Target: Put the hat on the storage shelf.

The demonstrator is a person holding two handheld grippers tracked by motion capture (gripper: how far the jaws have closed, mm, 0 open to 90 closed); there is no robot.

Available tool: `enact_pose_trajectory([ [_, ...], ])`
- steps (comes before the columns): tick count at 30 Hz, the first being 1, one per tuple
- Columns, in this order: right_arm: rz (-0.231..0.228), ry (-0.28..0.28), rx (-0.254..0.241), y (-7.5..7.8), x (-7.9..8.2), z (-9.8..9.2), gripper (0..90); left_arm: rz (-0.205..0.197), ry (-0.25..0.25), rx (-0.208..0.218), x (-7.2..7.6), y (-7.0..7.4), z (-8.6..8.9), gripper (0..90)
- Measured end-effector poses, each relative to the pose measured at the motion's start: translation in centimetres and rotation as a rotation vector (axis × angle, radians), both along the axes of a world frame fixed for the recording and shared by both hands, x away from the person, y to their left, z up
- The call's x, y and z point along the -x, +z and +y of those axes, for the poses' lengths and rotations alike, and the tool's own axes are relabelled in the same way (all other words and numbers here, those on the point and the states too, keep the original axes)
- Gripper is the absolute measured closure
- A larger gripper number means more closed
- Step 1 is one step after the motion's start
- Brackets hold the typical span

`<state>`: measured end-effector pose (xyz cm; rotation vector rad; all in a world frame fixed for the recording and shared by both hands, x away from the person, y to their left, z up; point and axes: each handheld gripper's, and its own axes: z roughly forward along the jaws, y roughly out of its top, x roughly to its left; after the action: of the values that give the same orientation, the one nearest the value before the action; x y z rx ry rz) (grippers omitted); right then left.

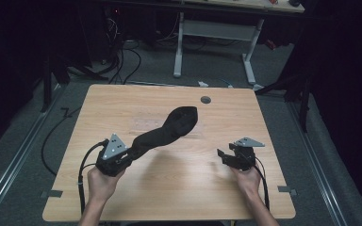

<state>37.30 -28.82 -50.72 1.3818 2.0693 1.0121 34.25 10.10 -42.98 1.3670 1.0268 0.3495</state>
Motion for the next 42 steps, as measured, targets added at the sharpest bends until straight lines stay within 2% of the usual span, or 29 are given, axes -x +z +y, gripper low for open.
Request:
enact_pose_trajectory([
  [5, -0.003, -0.012, 0.049, -1.1, 0.2, 0.0, 39.4, 0.008, 0.029, 0.026, -0.9, 0.5, 0.6, 85.9],
  [6, -0.001, -0.018, 0.061, -1.4, 0.3, 0.0, 39.4, 0.015, 0.042, 0.052, -1.2, 0.7, 0.9, 85.9],
  [11, -0.002, -0.020, 0.093, -1.9, 0.4, 0.1, 39.4, 0.026, 0.070, 0.069, -1.9, 0.8, 1.3, 86.0],
  [12, 0.003, -0.024, 0.122, -2.3, 0.5, 0.2, 40.4, 0.029, 0.079, 0.074, -2.2, 0.8, 1.4, 85.9],
  [13, 0.012, -0.031, 0.131, -2.3, 0.6, 0.3, 40.2, 0.032, 0.093, 0.075, -2.6, 1.0, 1.5, 85.9],
  [18, 0.010, -0.031, 0.135, -2.3, 0.6, 0.3, 39.9, 0.023, 0.114, 0.091, -3.3, 1.5, 1.6, 86.0],
  [20, 0.026, -0.035, 0.111, -2.3, 0.4, 0.0, 39.0, 0.019, 0.132, 0.120, -3.9, 1.9, 1.9, 85.9],
  [23, 0.036, -0.042, 0.098, -2.3, 0.4, 0.0, 38.7, 0.017, 0.140, 0.129, -4.2, 2.2, 2.0, 86.0],
  [30, 0.030, -0.039, 0.105, -2.3, 0.5, 0.1, 38.7, 0.008, 0.180, 0.140, -6.1, 2.8, 2.2, 86.0],
  [36, 0.028, -0.036, 0.108, -2.3, 0.5, 0.1, 38.7, 0.004, 0.212, 0.153, -7.2, 2.8, 2.5, 86.0],
  [42, 0.028, -0.036, 0.108, -2.3, 0.5, 0.1, 38.7, 0.000, 0.257, 0.146, -8.2, 2.3, 2.9, 86.0],
])
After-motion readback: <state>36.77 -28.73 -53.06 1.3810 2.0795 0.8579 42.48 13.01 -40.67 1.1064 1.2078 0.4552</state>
